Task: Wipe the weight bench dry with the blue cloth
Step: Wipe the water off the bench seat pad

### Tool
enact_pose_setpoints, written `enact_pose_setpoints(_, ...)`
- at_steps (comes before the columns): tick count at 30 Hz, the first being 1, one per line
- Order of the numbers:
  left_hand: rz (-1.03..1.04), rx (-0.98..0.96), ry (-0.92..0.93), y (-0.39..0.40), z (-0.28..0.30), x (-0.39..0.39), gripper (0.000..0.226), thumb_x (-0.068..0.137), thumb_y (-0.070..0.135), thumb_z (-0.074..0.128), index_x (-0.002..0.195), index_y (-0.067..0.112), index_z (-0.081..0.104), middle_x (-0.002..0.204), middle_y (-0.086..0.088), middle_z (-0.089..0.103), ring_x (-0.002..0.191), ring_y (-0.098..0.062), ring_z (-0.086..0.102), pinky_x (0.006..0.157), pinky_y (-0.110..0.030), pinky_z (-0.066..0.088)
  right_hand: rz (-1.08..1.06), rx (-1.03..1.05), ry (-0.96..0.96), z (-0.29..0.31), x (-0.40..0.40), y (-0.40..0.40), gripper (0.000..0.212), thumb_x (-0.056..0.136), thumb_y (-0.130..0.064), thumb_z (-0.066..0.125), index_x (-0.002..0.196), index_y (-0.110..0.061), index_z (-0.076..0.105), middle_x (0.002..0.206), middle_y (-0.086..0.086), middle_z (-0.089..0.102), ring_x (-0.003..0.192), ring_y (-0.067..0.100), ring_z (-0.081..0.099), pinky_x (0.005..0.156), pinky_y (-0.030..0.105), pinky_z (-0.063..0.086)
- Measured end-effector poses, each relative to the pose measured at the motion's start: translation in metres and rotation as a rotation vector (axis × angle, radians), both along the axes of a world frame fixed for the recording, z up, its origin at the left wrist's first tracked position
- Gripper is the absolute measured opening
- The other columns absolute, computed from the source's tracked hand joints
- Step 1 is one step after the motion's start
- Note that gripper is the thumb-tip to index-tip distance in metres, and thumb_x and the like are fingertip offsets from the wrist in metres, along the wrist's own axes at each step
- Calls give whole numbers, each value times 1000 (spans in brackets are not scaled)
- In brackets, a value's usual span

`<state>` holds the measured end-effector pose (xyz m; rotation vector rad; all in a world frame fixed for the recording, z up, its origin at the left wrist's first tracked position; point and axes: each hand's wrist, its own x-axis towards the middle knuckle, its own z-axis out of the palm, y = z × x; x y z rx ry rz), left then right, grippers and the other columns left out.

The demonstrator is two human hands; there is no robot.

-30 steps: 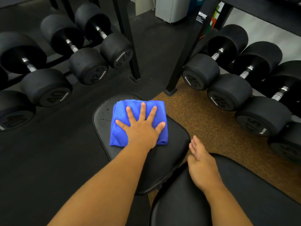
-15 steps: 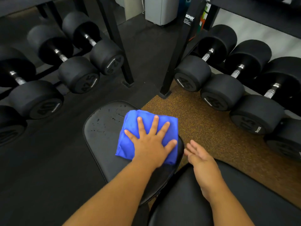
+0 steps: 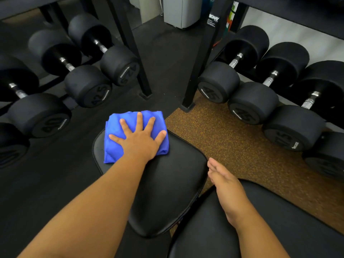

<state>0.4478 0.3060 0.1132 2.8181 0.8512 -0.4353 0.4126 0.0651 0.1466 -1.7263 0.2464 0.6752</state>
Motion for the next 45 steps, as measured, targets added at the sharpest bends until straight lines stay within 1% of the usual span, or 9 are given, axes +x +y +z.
enact_pose_setpoints(9, -388, 24, -38, -61, -3, -19, 70, 82, 79, 19, 145, 52, 6, 160, 14, -8, 142, -41, -22, 96, -79, -5, -17, -65, -15, -6, 1, 4, 45, 97, -9, 45, 139, -25, 50, 138, -10, 52, 126, 3, 47, 116, 36, 29)
enact_pose_setpoints(13, -242, -10, -45, -20, -5, 2, 69, 82, 79, 18, 145, 51, 13, 159, 16, -5, 143, -37, -21, 99, -79, -3, 16, -109, -33, -4, -1, 7, 48, 97, -6, 45, 142, -23, 45, 141, -9, 48, 129, 5, 45, 116, 35, 28)
enact_pose_setpoints(19, 111, -27, -54, 9, -4, -4, 69, 86, 75, 15, 147, 48, -3, 158, 14, -15, 143, -38, -20, 101, -78, -1, 115, -155, -33, 4, 1, 8, 50, 97, -12, 47, 145, -26, 41, 142, -15, 44, 126, -4, 38, 106, 19, 24)
enact_pose_setpoints(26, 138, 18, -79, -27, -4, -41, 69, 87, 73, 15, 146, 48, -9, 159, 9, -15, 142, -44, -18, 99, -80, 0, 178, -231, -60, 7, 2, 9, 53, 94, -14, 49, 145, -26, 41, 148, -9, 42, 136, 5, 36, 117, 33, 25)
enact_pose_setpoints(31, -206, 42, -158, -59, -10, -78, 66, 80, 74, 29, 140, 48, 36, 154, 3, 32, 139, -51, 21, 90, -83, 14, 214, -299, -96, 7, 0, 12, 55, 93, -13, 49, 146, -23, 40, 150, -3, 41, 138, 10, 35, 117, 34, 25)
enact_pose_setpoints(34, -309, 86, -177, -55, -16, -86, 67, 78, 77, 32, 137, 46, 43, 150, 4, 41, 136, -51, 28, 87, -84, 18, 210, -314, -87, 10, -1, 13, 53, 94, -15, 50, 145, -26, 41, 149, -5, 42, 137, 9, 36, 117, 33, 24)
enact_pose_setpoints(37, -248, 55, -163, -42, -12, -74, 68, 79, 80, 25, 140, 51, 33, 154, 8, 31, 141, -48, 19, 89, -84, 13, 183, -294, -65, 13, 0, 14, 50, 96, -13, 49, 144, -25, 42, 147, -9, 43, 133, 3, 36, 116, 29, 23)
enact_pose_setpoints(40, -192, 54, -135, -23, -14, -55, 73, 78, 81, 10, 145, 54, -1, 160, 13, -6, 144, -42, -14, 95, -81, -1, 196, -301, -62, 16, 1, 14, 49, 97, -14, 48, 145, -25, 41, 147, -11, 42, 133, 2, 35, 116, 29, 23)
enact_pose_setpoints(45, -42, 12, -85, 26, -9, -20, 70, 83, 78, 17, 145, 53, -5, 158, 16, -15, 144, -37, -19, 98, -79, -2, 234, -332, -70, 14, 1, 15, 51, 97, -19, 47, 146, -28, 38, 148, -13, 40, 138, 5, 32, 116, 28, 20)
